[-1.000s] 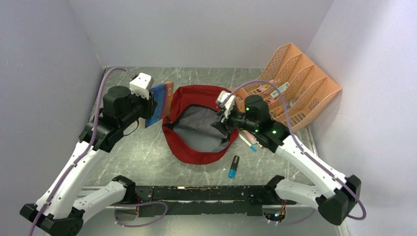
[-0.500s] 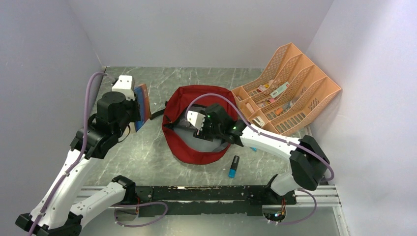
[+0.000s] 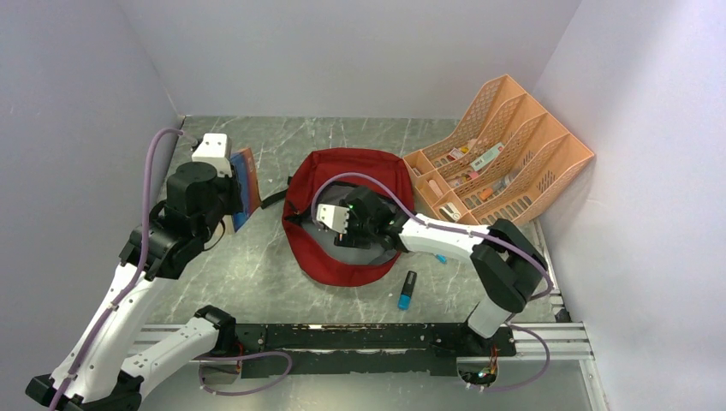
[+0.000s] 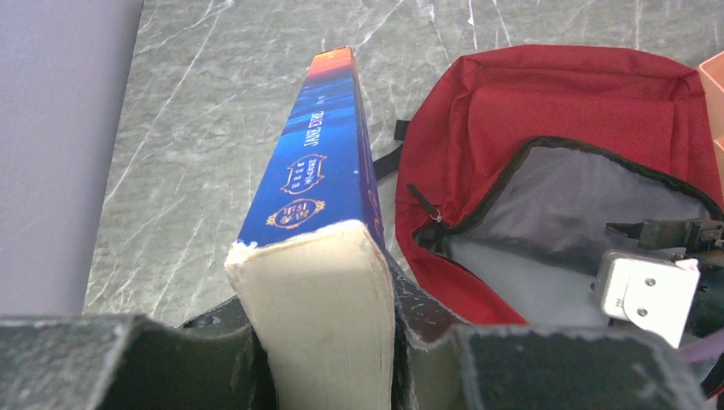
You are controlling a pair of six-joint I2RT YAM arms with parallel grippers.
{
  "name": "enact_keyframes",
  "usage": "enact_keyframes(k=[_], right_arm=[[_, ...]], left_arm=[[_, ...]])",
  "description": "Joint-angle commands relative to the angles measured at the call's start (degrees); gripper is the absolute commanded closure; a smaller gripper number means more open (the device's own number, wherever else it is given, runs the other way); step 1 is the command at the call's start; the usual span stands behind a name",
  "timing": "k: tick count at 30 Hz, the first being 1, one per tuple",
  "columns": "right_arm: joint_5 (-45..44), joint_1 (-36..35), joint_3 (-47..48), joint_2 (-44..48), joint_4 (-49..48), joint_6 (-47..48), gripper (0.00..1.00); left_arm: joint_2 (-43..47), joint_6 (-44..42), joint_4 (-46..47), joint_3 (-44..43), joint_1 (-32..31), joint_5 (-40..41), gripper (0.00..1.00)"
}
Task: Pack the student bag
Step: Place the book in the student bag.
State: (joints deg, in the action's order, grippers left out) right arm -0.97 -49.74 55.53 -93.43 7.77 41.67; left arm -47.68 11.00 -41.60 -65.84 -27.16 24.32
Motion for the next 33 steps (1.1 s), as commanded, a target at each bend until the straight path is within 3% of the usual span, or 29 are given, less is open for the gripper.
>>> enact_keyframes(k=[1, 6, 10, 18, 25, 33], right_arm=[[-4.94, -0.27, 1.49, -3.61, -3.1, 1.71, 0.32], [-8.41, -0.27, 3.08, -6.8, -4.28, 1.7, 0.44], [-6.12, -0.27, 4.46, -5.65, -4.27, 0.02, 0.67], [-4.24, -0.27, 9.98, -3.39, -0.84, -3.86, 1.0], [0.1, 0.07, 18.34, -4.81, -2.01, -16.15, 1.0], [2.28, 0.43, 48.39, -21.03, 15.84, -32.15, 1.0]], left_arm=[[1.67, 0.41, 5.84, -2.86, 0.0, 2.56, 0.95], [2.2, 0.85, 5.34, -3.06, 0.0, 2.82, 0.95], [2.31, 0.86, 4.57, -3.69, 0.0, 3.56, 0.95], [2.93, 1.57, 3.86, -3.58, 0.0, 3.98, 0.95], [2.99, 3.86, 1.25, -3.74, 0.0, 5.26, 0.95], [1.44, 9.73, -3.7, -7.9, 0.02, 4.49, 0.95]])
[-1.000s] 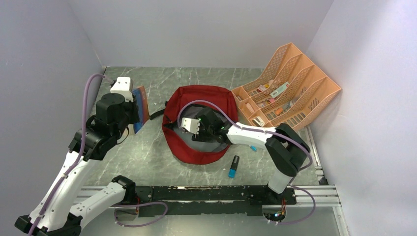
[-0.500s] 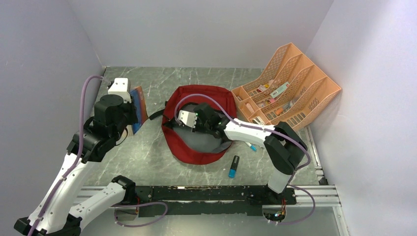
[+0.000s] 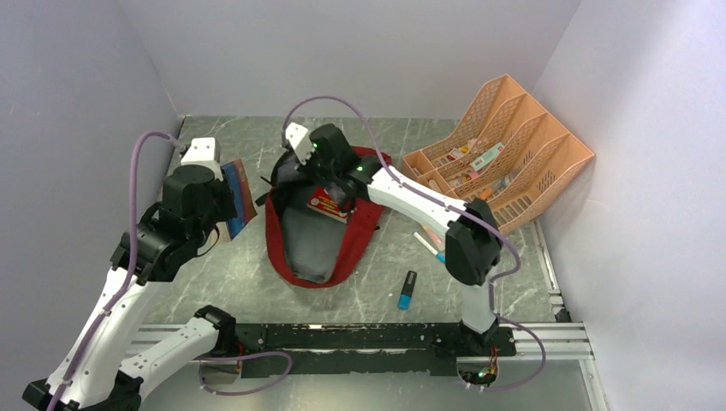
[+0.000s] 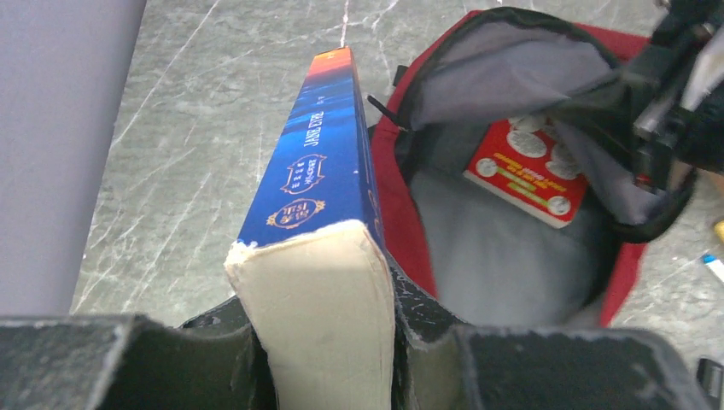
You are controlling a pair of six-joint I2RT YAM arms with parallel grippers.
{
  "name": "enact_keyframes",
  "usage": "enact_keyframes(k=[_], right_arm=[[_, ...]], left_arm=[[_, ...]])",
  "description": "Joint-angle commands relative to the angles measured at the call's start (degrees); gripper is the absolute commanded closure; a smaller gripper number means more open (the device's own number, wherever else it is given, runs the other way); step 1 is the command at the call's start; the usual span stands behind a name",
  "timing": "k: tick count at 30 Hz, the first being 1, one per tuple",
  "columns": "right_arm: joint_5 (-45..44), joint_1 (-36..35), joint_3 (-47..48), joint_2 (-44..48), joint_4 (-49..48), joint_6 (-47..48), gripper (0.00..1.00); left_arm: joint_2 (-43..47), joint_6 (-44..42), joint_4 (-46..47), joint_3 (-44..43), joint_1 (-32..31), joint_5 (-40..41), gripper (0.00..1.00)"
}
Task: Pack the student bag
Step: Place the book in the student bag.
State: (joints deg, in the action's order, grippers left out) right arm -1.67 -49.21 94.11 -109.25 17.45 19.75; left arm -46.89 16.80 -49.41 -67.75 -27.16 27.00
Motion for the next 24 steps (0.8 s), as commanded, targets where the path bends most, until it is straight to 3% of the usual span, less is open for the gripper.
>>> enact_keyframes(k=[1, 9, 16, 24], right_arm=[[2.96, -0.1, 11.87, -6.09, 6.32, -11.89, 1.0], [-1.22, 0.17, 20.75, -8.8, 8.9, -19.66, 1.0], [-4.91, 0.9, 12.45, -2.78, 1.66, -25.59, 1.0], [0.42, 0.96, 8.76, 0.15, -4.38, -31.04, 1.0]], left_arm=[[0.39, 4.7, 3.63, -6.45, 0.0, 1.28, 0.95], [-3.39, 16.95, 0.85, -8.53, 0.02, -5.88, 0.95], [1.78, 33.99, 6.45, 4.02, 0.01, -7.94, 0.95], [3.3, 43.26, 16.13, 10.2, 0.0, -8.53, 0.95]])
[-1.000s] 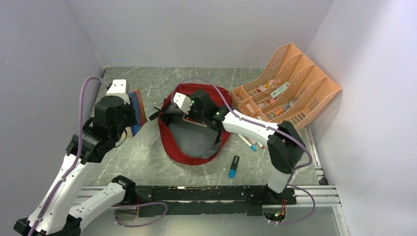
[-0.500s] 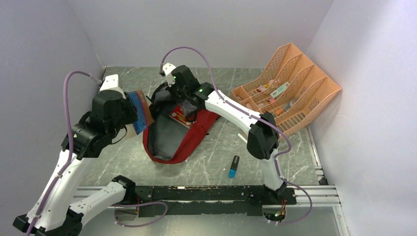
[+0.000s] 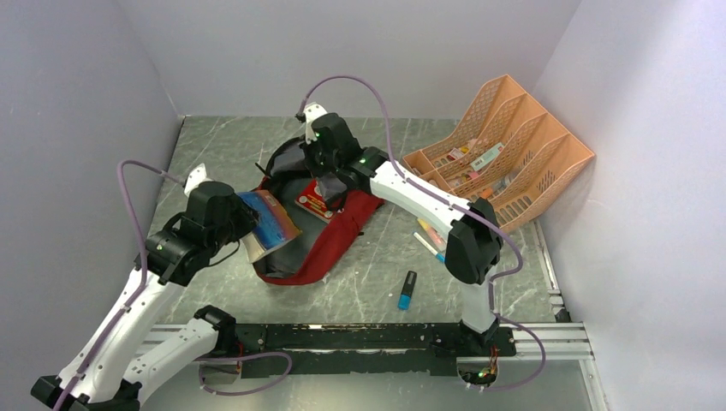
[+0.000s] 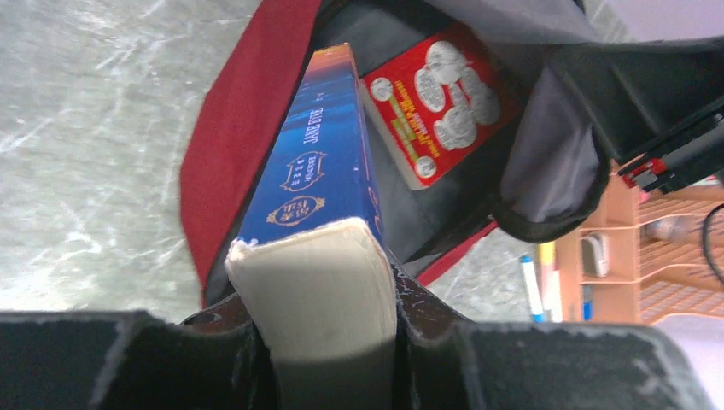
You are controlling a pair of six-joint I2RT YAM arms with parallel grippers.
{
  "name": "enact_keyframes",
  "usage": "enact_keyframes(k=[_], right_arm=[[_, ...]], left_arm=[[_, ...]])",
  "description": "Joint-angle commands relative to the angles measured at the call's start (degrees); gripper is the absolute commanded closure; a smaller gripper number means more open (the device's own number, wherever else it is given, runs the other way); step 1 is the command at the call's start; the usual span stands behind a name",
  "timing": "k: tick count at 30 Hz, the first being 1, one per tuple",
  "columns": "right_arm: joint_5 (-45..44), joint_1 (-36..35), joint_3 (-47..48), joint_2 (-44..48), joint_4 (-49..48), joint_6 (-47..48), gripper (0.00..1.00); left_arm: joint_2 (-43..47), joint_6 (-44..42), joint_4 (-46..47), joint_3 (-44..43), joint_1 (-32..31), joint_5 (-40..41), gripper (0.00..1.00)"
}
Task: Pack the student bag
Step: Place the book in the student bag.
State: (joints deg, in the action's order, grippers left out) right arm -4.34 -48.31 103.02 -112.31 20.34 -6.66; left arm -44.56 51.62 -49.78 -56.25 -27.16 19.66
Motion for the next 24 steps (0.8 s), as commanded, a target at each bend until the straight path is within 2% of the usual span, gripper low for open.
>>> enact_keyframes(k=[1, 8, 15, 20, 24], right_arm=[[3.65, 0.1, -0.74, 3.5, -8.34, -5.35, 1.0], [7.56, 0.12, -1.82, 4.58, -10.96, -7.6, 1.0], [9.74, 0.06, -2.6, 5.11, -11.06, -8.6, 1.0], [11.44, 0.08, -4.26, 5.9, -11.97, -9.38, 1.0], [11.41, 0.1, -5.27, 6.22, -12.08, -9.47, 1.0]], left_arm=[[0.57, 9.4, 18.2, -0.86, 0.0, -2.17, 0.95], [0.23, 15.31, 27.95, 5.16, 0.17, -6.23, 0.95], [-1.9, 17.06, 36.88, 9.3, 1.71, -7.44, 0.95], [-4.25, 17.75, 43.52, 10.92, 5.59, -11.52, 0.95], [-6.46, 20.62, 53.5, 14.28, 9.29, -17.42, 0.95]])
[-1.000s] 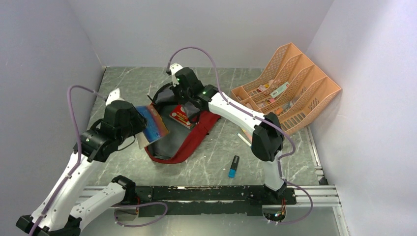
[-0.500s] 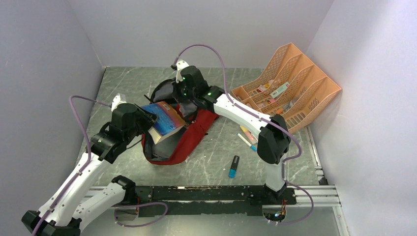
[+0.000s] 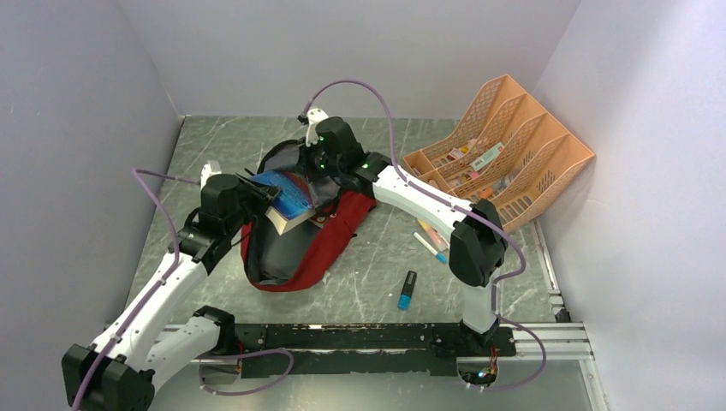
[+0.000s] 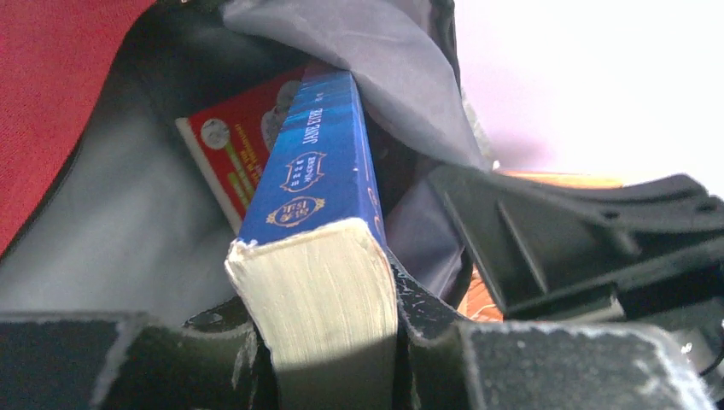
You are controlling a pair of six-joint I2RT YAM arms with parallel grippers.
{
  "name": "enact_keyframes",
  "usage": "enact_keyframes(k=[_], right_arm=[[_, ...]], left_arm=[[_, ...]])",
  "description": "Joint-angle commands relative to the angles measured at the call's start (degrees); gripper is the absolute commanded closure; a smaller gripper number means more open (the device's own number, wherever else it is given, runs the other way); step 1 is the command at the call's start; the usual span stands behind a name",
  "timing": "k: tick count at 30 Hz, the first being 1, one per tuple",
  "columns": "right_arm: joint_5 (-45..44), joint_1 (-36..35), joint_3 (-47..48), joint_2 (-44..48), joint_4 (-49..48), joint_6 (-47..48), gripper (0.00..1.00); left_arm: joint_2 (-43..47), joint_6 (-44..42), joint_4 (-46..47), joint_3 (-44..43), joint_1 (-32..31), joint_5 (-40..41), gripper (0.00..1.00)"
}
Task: Pack the student bag
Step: Place the book in the student bag.
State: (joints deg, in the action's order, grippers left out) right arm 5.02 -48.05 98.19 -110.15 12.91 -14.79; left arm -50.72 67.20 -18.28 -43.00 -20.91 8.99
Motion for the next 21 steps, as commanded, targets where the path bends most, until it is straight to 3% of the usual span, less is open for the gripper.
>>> enact_keyframes(k=[1, 7, 12, 18, 21], right_arm=[[2.14, -0.19, -0.62, 4.21, -4.58, -1.3, 1.0], [3.07, -0.33, -2.39, 5.42, -5.06, -2.35, 1.0], [4.42, -0.69, -2.95, 5.28, -5.15, -3.57, 1.0], [4.45, -1.32, -3.32, 5.18, -4.38, -3.47, 1.0], [3.84, -1.38, -4.15, 5.62, -4.38, -3.34, 1.0]], left_arm=[[-1.05, 5.57, 25.48, 2.54, 3.67, -8.13, 0.95], [-7.34, 4.01, 37.95, 7.82, 4.65, -10.03, 0.95], [-12.38, 6.12, 57.98, 13.61, 4.65, -9.97, 0.95], [-24.71, 9.63, 76.04, 14.75, 4.65, -13.48, 0.95], [-30.65, 9.1, 79.49, 13.3, 4.35, -13.08, 0.95]])
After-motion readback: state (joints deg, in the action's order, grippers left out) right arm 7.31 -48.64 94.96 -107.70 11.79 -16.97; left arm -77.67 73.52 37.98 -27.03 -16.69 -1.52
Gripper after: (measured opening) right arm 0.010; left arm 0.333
